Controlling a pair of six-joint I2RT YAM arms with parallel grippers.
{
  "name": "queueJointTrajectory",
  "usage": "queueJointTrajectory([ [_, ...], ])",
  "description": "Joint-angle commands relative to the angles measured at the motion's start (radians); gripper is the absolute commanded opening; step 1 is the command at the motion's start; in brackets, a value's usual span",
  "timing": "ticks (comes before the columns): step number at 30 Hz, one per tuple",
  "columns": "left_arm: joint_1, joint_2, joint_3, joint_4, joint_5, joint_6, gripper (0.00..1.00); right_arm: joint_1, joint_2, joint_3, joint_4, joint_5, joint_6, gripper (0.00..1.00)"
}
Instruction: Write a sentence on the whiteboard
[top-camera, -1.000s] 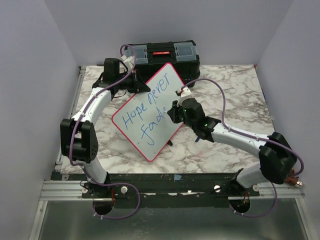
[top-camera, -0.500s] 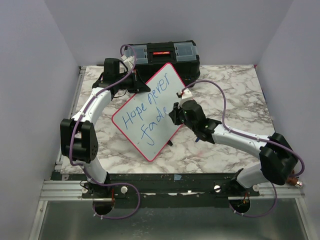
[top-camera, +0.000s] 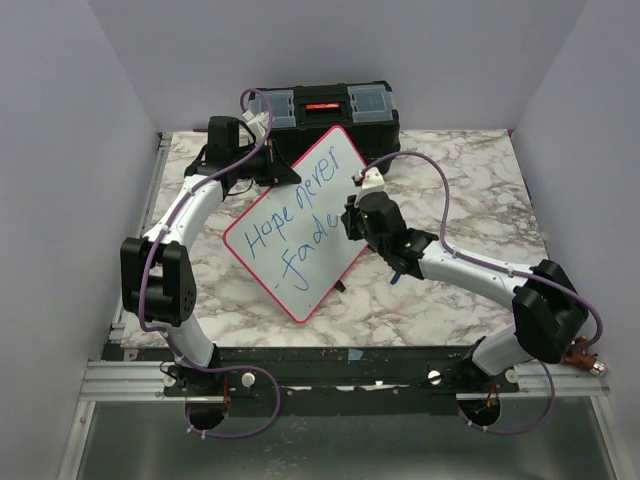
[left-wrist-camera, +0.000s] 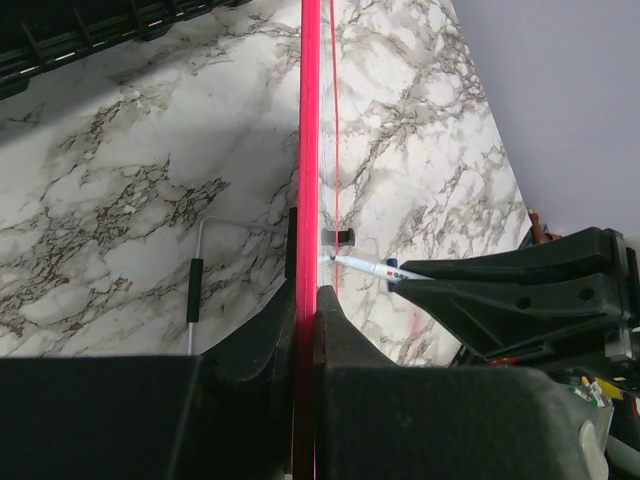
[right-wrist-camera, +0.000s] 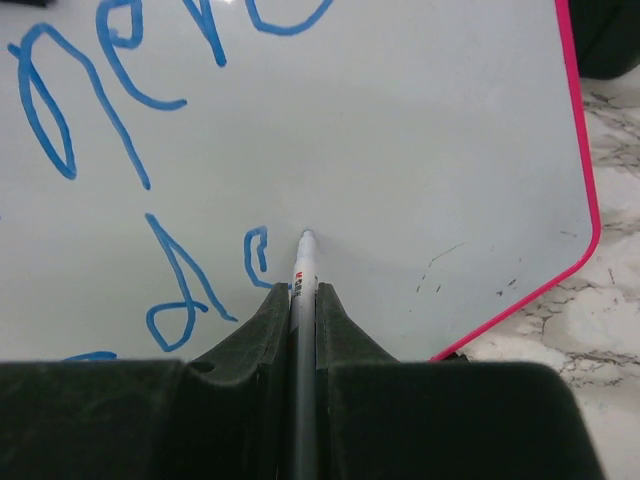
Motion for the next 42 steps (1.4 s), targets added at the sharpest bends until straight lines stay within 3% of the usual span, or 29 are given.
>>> queueJointTrajectory([
  [1,-0.015,-0.023,0.005,0.007,-0.032,0.073,0.00,-0.010,0.018,0.075,-0.014,0.064,-0.044,0.01],
  [8,-0.017,-0.026,0.009,-0.006,-0.048,0.077,0.00,-0.025,-0.060,0.081,-0.007,0.081,-0.062,0.01],
  [15,-0.021,-0.033,0.013,-0.019,-0.060,0.078,0.00,-0.087,-0.114,0.018,0.033,-0.006,-0.004,0.01],
  [31,-0.028,-0.055,0.020,-0.051,-0.088,0.093,0.00,-0.205,-0.054,-0.017,0.111,-0.238,0.109,0.01],
  [42,-0.031,-0.055,0.027,-0.056,-0.091,0.093,0.00,-0.212,0.006,0.009,0.132,-0.278,0.127,0.01],
])
